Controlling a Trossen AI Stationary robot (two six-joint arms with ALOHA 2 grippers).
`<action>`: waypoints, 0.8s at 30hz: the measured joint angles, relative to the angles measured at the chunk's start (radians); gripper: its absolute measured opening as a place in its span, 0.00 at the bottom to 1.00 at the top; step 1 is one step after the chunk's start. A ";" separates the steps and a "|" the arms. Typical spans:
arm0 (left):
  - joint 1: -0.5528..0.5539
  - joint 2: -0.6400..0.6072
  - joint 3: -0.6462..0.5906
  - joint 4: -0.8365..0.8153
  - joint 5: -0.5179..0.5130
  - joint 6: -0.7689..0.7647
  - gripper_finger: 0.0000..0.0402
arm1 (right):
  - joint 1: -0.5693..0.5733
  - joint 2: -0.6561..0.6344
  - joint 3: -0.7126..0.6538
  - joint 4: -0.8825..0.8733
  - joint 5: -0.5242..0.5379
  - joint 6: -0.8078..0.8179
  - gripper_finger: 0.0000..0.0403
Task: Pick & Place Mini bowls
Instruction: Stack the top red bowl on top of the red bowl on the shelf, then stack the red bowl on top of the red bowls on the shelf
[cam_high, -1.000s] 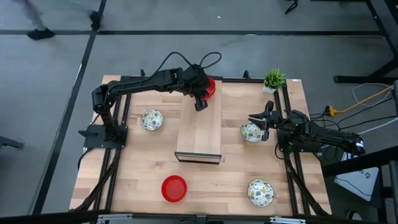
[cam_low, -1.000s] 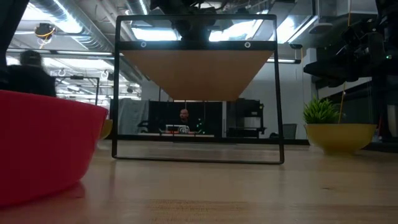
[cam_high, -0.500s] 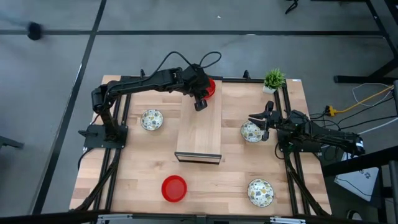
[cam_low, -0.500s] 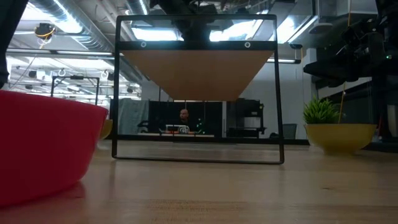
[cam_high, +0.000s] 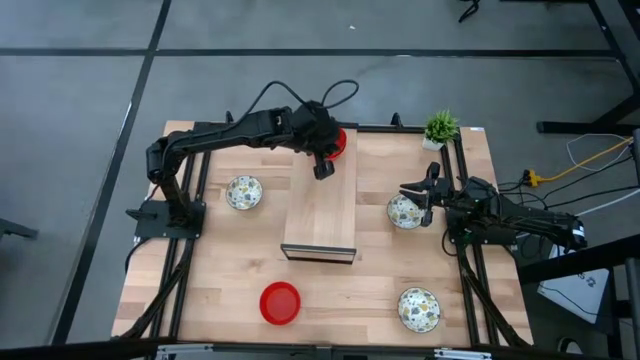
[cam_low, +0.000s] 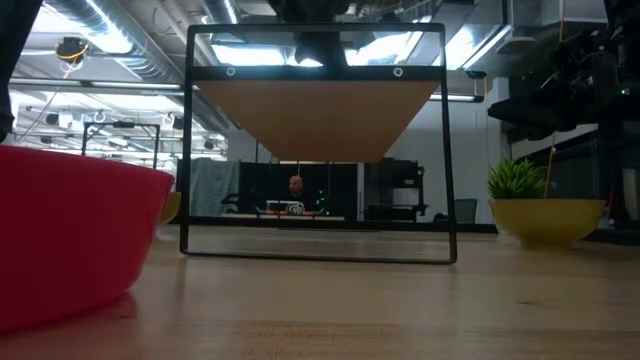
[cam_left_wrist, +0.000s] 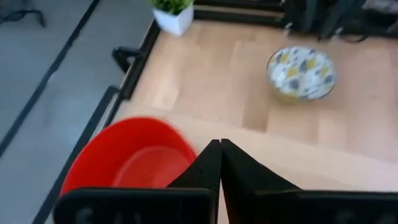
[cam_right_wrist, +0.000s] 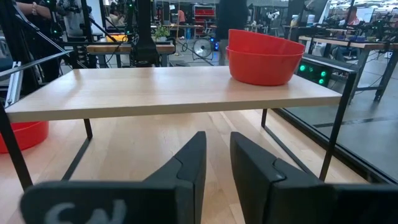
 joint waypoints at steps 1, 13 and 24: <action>0.000 0.000 0.000 -0.013 -0.025 0.004 0.01 | 0.000 0.000 0.000 0.000 0.000 0.000 0.19; -0.001 0.009 -0.004 -0.106 -0.111 0.013 0.00 | 0.000 0.000 0.000 0.000 0.000 0.000 0.19; 0.012 0.008 -0.044 -0.095 -0.088 0.014 0.01 | 0.000 0.000 0.000 0.000 0.000 0.000 0.19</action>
